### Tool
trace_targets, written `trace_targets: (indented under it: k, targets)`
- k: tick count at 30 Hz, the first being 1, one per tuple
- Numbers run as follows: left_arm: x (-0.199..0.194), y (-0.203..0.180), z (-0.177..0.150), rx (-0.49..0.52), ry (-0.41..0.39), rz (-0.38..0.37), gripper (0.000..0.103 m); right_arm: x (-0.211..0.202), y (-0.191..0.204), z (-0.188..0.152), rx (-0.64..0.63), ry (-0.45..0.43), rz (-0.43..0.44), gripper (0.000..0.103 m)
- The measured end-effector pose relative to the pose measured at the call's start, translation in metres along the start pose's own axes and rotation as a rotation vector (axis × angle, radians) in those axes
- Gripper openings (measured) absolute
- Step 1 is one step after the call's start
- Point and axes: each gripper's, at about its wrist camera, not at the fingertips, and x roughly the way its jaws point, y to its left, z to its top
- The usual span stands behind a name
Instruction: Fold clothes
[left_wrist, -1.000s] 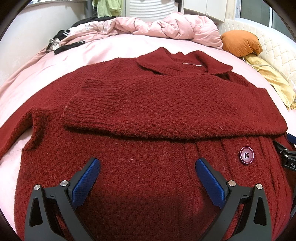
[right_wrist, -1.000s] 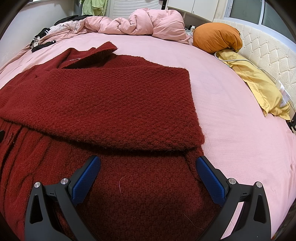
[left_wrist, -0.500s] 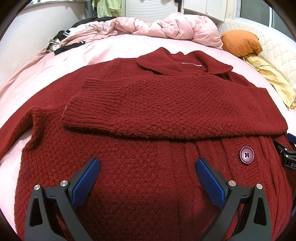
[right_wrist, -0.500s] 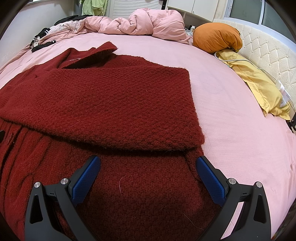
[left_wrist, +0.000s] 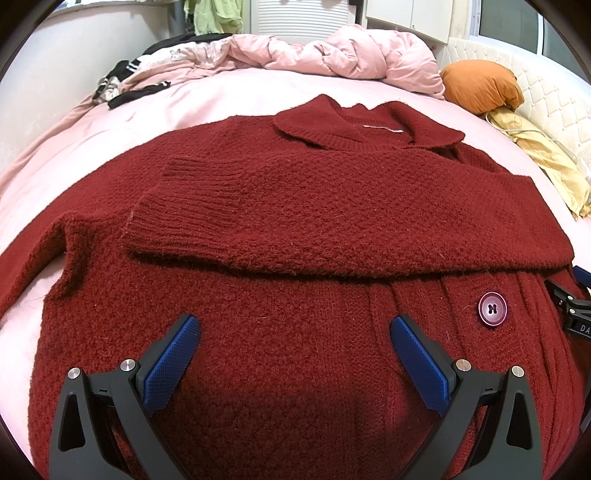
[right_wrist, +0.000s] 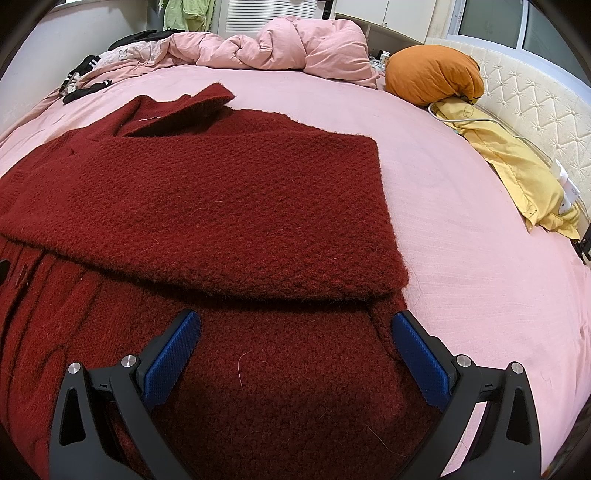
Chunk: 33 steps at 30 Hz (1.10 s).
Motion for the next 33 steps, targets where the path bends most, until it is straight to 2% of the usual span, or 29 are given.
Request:
trace_targets:
  k: [11, 15, 17, 20, 24, 27, 33]
  targets:
    - [-0.001, 0.003, -0.001, -0.001, 0.0, -0.004, 0.103, 0.0, 0.0, 0.0, 0.0, 0.0, 0.0, 0.103]
    - [-0.008, 0.008, 0.01, 0.023, 0.082, -0.036, 0.103, 0.0, 0.0, 0.0, 0.0, 0.0, 0.0, 0.103]
    - [-0.026, 0.017, 0.013, -0.005, 0.091, -0.048, 0.103, 0.0, 0.0, 0.0, 0.0, 0.0, 0.0, 0.103]
    - [-0.062, 0.041, 0.012, -0.115, 0.02, -0.095, 0.103, 0.0, -0.001, 0.0, 0.0, 0.0, 0.001, 0.103]
    - [-0.099, 0.068, 0.007, -0.219, -0.01, -0.115, 0.103, 0.0, 0.0, 0.0, -0.001, -0.002, -0.004, 0.103]
    - [-0.131, 0.09, 0.005, -0.231, -0.083, -0.094, 0.103, 0.0, 0.0, -0.001, -0.001, -0.004, -0.003, 0.103]
    - [-0.183, 0.17, 0.01, -0.324, -0.196, -0.024, 0.103, 0.001, 0.006, 0.012, -0.04, 0.032, -0.011, 0.103]
